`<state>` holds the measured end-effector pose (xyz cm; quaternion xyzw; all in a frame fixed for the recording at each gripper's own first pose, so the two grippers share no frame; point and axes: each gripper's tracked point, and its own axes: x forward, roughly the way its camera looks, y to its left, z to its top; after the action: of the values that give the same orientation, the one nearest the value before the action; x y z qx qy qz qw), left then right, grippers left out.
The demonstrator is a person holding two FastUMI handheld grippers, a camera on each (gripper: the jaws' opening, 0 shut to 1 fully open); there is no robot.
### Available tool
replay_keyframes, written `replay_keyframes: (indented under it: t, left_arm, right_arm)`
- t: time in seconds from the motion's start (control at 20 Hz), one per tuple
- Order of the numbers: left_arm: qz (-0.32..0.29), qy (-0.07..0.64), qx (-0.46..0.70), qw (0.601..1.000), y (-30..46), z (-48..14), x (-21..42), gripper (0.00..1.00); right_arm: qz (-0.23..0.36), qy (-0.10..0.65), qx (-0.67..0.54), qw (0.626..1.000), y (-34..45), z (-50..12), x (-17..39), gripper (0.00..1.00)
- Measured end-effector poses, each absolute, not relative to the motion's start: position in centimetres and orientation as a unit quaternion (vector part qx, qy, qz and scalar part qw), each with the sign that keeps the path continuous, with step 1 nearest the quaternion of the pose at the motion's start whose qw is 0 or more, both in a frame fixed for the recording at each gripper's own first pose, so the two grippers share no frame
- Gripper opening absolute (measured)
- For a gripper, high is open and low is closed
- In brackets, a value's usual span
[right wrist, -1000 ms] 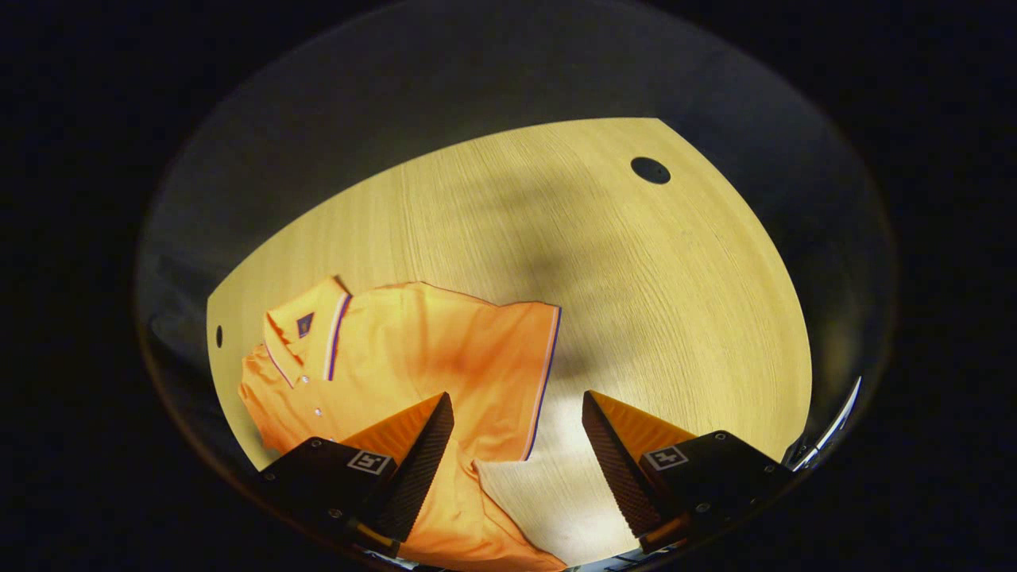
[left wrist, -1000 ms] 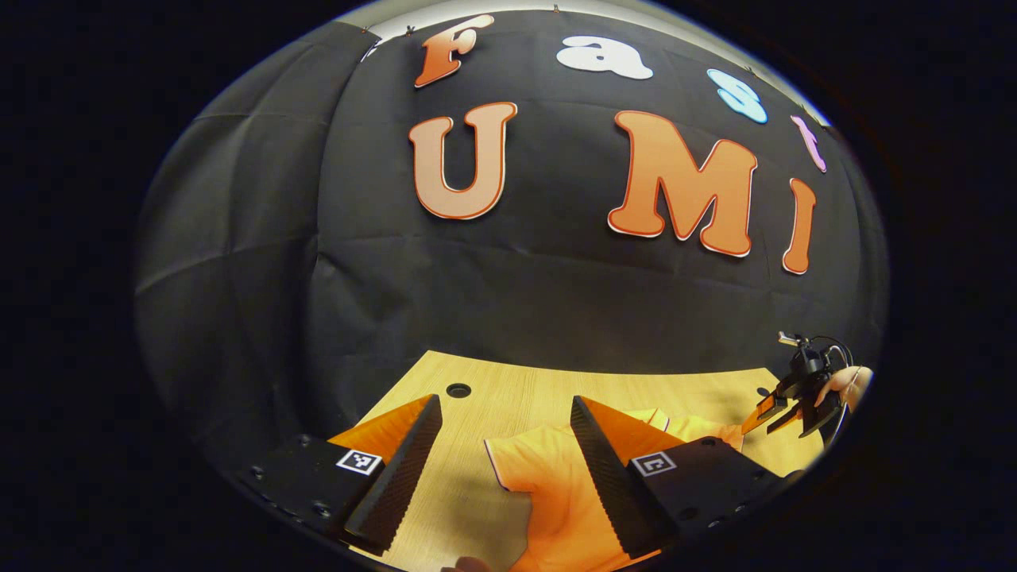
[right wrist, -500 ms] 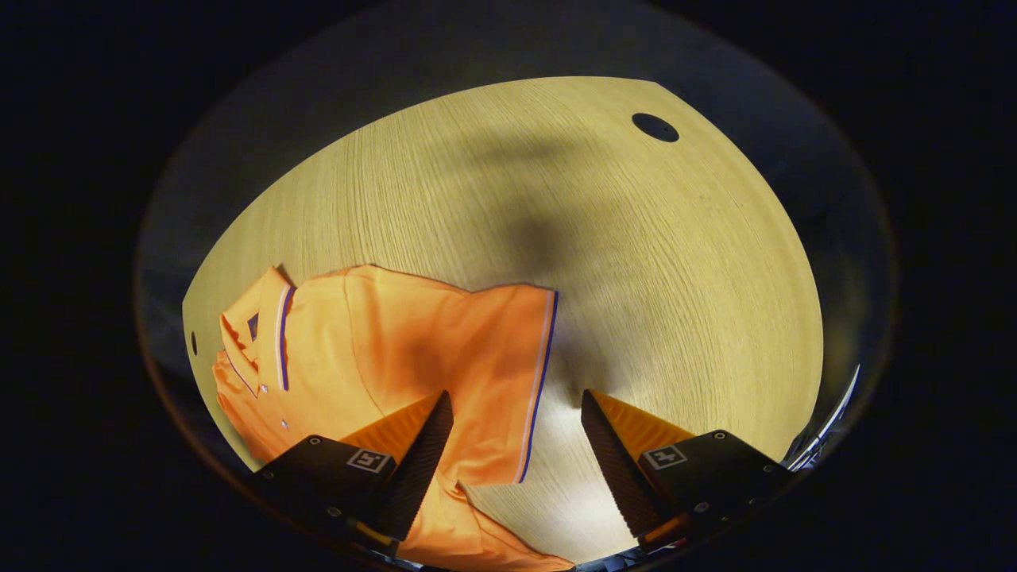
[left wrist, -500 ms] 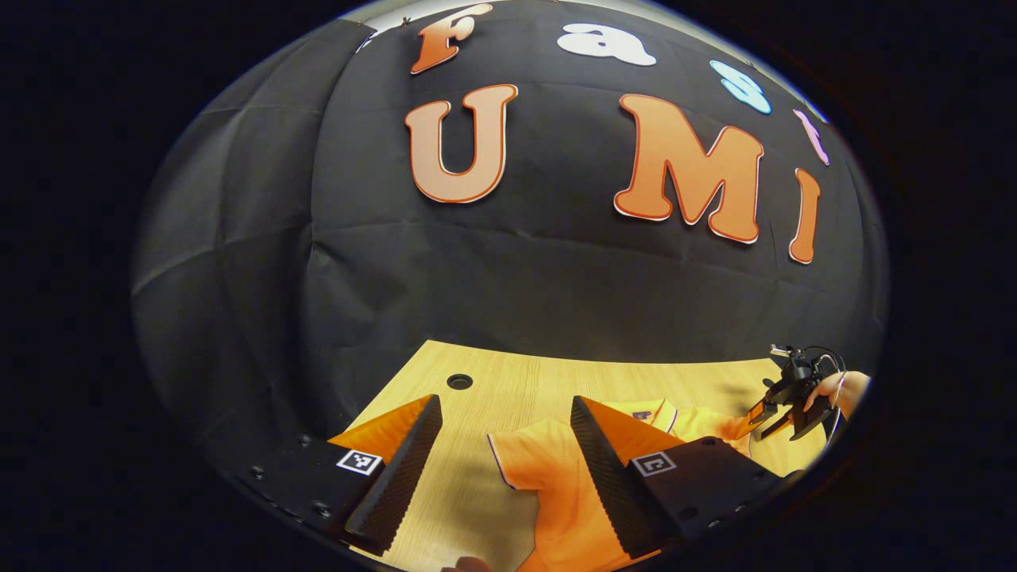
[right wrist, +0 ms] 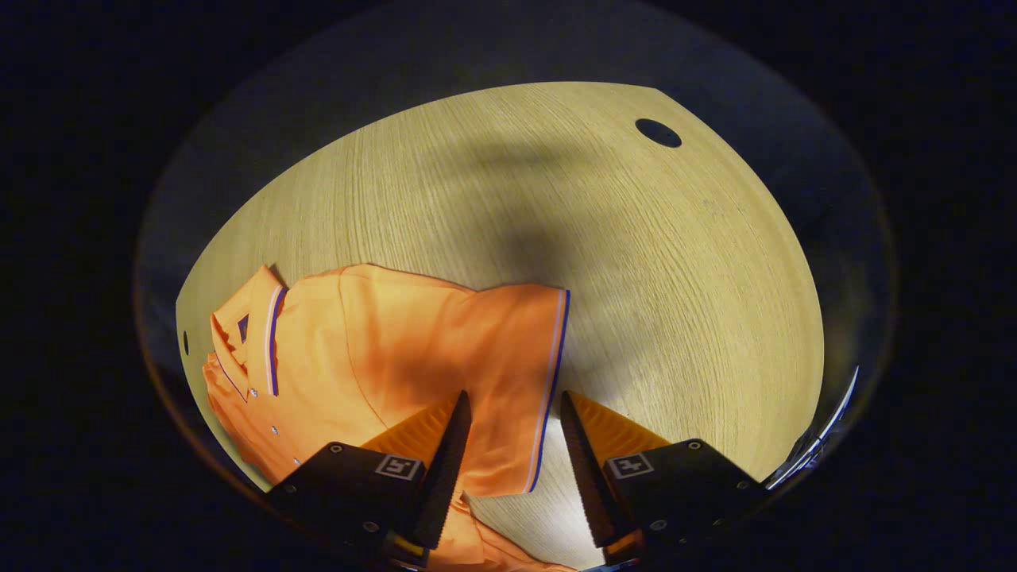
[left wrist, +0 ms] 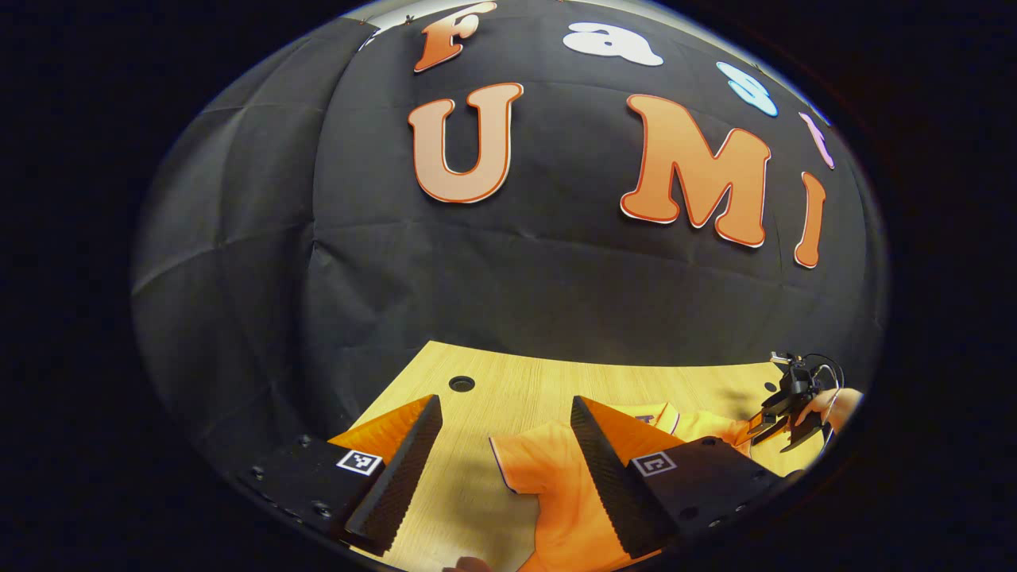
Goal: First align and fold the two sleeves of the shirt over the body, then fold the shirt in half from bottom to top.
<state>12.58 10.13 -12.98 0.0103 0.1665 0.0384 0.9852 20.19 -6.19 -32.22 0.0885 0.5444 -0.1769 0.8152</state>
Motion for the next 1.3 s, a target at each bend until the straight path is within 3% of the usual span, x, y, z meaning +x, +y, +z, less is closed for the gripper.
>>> replay_keyframes:
  t: [0.05, 0.2, 0.25, 0.45, 0.5, 1.3]
  left_arm:
    - [0.037, 0.168, 0.008, 0.985, 10.1, -13.0, 12.6, 0.98]
    - [0.04, 0.169, 0.005, 0.985, 10.5, -13.1, 12.4, 0.98]
    - [0.041, 0.17, 0.004, 0.985, 10.7, -13.1, 12.3, 0.98]
    - [0.048, 0.172, -0.001, 0.984, 11.9, -13.2, 11.9, 0.98]
    - [0.05, 0.172, -0.003, 0.984, 11.9, -13.3, 11.8, 0.98]
    - [0.038, 0.166, -0.02, 0.985, 17.4, -12.7, 11.0, 0.98]
  right_arm:
    - [-0.175, 0.543, 0.088, 0.817, -6.0, -32.2, 20.4, 0.64]
    - [-0.177, 0.534, 0.1, 0.82, -5.9, -32.0, 20.6, 0.14]
    - [-0.173, 0.532, 0.101, 0.822, -5.9, -32.1, 20.6, 0.1]
    - [-0.171, 0.514, 0.122, 0.832, -6.0, -31.5, 20.7, 0.08]
    - [-0.172, 0.506, 0.136, 0.834, -5.7, -32.0, 21.1, 0.0]
    - [-0.17, 0.438, 0.02, 0.883, 0.0, -24.2, 21.6, 0.0]
